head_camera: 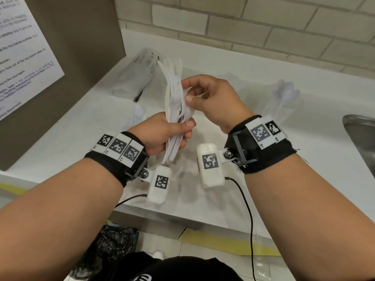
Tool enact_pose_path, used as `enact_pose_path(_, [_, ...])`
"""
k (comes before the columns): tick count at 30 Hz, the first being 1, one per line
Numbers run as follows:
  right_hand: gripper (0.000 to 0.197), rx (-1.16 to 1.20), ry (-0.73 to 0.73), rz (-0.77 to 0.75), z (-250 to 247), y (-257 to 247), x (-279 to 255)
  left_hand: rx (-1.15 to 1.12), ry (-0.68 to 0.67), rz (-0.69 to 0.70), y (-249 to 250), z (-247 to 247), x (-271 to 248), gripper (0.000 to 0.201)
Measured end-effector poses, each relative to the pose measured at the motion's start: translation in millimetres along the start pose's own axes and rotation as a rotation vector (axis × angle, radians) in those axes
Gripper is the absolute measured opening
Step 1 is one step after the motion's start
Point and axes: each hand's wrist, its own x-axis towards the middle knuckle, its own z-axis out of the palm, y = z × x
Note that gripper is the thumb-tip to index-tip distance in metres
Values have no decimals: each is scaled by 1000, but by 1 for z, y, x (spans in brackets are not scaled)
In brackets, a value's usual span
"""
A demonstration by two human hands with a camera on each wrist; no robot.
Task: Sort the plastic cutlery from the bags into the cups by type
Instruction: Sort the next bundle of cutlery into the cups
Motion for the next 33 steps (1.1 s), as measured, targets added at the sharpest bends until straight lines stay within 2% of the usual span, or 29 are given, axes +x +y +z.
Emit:
enact_pose_path(3, [20, 10, -6, -2, 1, -3, 0, 7, -30, -11, 0, -2, 0, 13])
enact_pose_path(7, [28, 38, 42, 3, -1, -4, 0, -43, -65, -34, -1, -4, -1, 20])
enact_pose_path(12, [9, -66, -7, 90, 1, -1, -2, -88, -66, -61, -3, -7, 0, 31])
enact_pose_path(18, [11, -66, 47, 145, 4, -3, -1, -64, -109, -60, -3, -7, 2, 42])
enact_pose_path(22, [11, -2, -67, 179, 3, -6, -6, -106, -171, -77, -5, -12, 2, 51])
enact_pose_path(26, [15, 79, -166, 215, 4, -7, -11, 17, -67, -75, -7, -10, 3, 53])
enact_pose_path(29, [19, 232, -94, 274, 4, -7, -9, 111, 19, -37, -8, -5, 5, 46])
enact_pose_path(33, [14, 262, -19, 315, 2, -13, -7, 154, 48, -27, -10, -3, 7, 40])
